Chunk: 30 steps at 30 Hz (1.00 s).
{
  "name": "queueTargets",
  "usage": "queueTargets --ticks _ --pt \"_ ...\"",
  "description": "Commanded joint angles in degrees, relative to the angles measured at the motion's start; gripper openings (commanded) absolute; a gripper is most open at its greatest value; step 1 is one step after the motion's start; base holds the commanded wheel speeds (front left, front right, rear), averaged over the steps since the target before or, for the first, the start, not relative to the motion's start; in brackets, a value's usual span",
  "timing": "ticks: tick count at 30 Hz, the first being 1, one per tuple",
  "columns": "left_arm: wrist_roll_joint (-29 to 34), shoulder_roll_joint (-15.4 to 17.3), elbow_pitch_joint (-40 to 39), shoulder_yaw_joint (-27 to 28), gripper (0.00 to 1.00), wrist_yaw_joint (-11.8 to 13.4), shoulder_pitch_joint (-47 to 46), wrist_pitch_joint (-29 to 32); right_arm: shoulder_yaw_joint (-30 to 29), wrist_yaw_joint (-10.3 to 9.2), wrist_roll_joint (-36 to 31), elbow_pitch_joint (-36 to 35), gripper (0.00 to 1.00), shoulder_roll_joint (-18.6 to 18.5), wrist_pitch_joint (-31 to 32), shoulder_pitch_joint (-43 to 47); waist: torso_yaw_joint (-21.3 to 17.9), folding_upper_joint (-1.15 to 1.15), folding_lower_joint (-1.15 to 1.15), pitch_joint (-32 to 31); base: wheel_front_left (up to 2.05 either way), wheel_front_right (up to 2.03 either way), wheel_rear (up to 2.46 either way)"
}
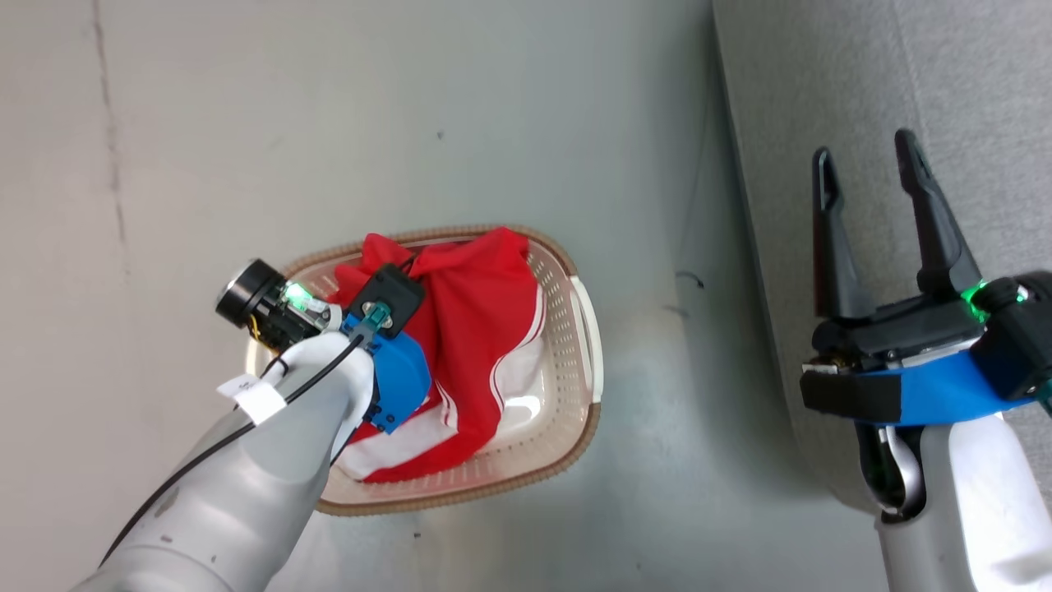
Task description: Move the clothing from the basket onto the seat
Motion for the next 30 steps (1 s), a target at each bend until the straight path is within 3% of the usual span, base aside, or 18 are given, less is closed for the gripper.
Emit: queueTargets --ticks 1,19,30 --pt "-0.2 0.7 -1.3 0.7 0.00 0.4 1.3 -0.3 -0.2 0.03 -0.4 0.5 1.00 -0.2 -0.2 1.3 1.2 0.00 0.01 -4.1 0.00 0.00 0.00" --pt "0.6 3.6 -18.6 13.3 0.00 2.1 10.6 -0.3 0.8 0.03 0.0 3.8 1.00 -0.2 -0.2 9.3 4.4 0.00 0.01 -20.6 0.00 0.00 0.00" --pt "-0.4 2.3 -26.7 21.0 0.00 -1.1 13.0 -0.3 1.6 0.03 0.1 5.2 1.00 -0.2 -0.2 13.4 5.0 0.00 0.01 -27.3 0.00 0.00 0.00"
